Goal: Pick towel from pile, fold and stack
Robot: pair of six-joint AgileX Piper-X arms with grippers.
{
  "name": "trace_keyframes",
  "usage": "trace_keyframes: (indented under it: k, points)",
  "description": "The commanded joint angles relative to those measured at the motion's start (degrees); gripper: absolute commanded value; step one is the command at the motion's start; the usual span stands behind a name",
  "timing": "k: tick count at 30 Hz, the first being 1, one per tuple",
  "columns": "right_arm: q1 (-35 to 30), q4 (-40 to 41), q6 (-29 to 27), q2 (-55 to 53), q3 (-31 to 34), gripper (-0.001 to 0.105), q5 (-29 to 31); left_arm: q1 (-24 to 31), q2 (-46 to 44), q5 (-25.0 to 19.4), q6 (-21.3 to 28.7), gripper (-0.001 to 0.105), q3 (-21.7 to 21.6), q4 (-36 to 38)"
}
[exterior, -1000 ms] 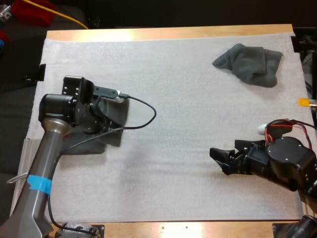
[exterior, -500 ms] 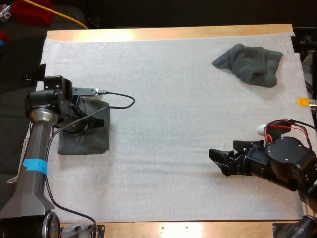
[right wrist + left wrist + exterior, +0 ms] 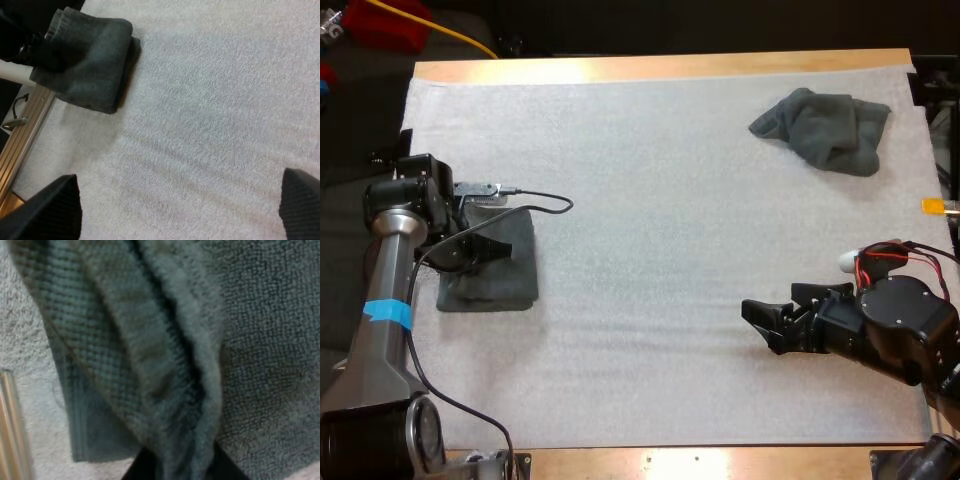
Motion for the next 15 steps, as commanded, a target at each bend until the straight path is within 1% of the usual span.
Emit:
trace_keyframes:
  k: [1,3,4,5,6,8,9,10,11,12,13,15]
  points:
    - [-0.15,-0.47,-0.09,-0.27,-0.49,0.078,-0.43,0.08,-0.09,-2.8,0.37,0.0,-0.03,-0.42]
    - [-0.15,-0.47,-0.09,-0.27,-0.49,0.078,-0.43,0.08,-0.09,-6.8,0.35,0.0,-0.03,-0.54]
    - [-0.15,-0.47,-0.09,-0.27,-0.49,0.078,-0.43,0.08,-0.09,-6.88,0.35,0.0,-0.03,-0.61]
    - [-0.15,-0.47,-0.09,-0.27,-0.49,0.078,-0.43,0.08,-0.09,-6.95,0.35,0.003,-0.03,-0.65]
    - [-0.15,-0.47,-0.09,-0.27,-0.49,0.078,-0.43,0.08,-0.09,-6.95,0.35,0.006,-0.03,-0.65]
    - [-0.15,-0.47,-0.09,-0.27,-0.49,0.078,-0.43,0.08,-0.09,-6.95,0.35,0.018,-0.03,-0.65]
    - [-0.15,-0.47,-0.09,-0.27,-0.49,0.078,-0.43,0.08,-0.25,-15.52,0.35,0.069,-0.47,-0.47]
    - [-0.15,-0.47,-0.09,-0.27,-0.49,0.078,-0.43,0.08,-0.46,-18.11,0.35,0.068,-0.69,-0.47]
    - [-0.15,-0.47,-0.09,-0.27,-0.49,0.078,-0.43,0.08,-0.77,-19.17,0.35,0.068,-0.95,-0.48]
    - [-0.15,-0.47,-0.09,-0.27,-0.49,0.078,-0.43,0.08,-2.26,-19.25,0.12,0.067,-1.84,-0.72]
    - [-0.15,-0.47,-0.09,-0.27,-0.49,0.078,-0.43,0.08,-2.69,-18.84,-0.02,0.067,-1.83,-1.07]
    - [-0.15,-0.47,-0.09,-0.27,-0.49,0.078,-0.43,0.08,-3.18,-16.19,-0.03,0.067,-1.83,-1.52]
